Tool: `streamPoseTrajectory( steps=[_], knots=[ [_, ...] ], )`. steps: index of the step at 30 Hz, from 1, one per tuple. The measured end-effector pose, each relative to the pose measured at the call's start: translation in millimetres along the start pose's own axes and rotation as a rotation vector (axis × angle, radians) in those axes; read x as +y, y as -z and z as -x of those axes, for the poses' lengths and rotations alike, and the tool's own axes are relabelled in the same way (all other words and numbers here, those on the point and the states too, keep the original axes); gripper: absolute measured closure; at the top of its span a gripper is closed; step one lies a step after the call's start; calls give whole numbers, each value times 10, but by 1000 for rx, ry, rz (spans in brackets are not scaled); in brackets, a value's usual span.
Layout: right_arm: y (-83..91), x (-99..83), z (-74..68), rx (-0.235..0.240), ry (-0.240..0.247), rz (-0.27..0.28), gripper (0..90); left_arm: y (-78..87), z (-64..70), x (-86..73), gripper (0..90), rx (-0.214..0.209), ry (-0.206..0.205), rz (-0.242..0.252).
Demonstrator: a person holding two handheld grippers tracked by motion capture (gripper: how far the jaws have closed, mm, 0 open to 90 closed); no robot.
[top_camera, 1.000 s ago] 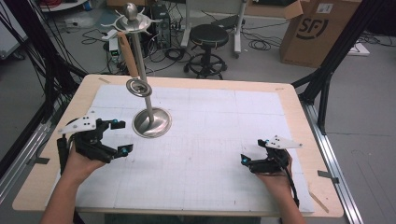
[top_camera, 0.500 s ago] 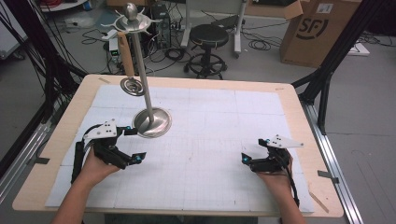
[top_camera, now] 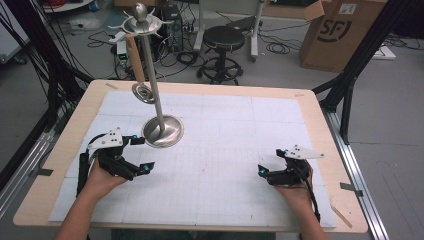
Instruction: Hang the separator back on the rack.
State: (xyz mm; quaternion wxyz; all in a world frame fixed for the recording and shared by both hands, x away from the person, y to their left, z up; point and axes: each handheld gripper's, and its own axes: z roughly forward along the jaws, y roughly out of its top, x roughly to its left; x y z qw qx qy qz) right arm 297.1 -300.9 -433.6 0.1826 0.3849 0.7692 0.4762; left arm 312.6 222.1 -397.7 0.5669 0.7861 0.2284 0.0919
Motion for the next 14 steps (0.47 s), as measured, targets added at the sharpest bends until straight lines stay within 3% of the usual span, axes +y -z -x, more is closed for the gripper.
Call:
streamPoseTrajectory(
  steps=[14],
  knots=[
    [33,17,27,-10,-10,13,25,-15,-45,-23,16,18,14,-29]
  ],
)
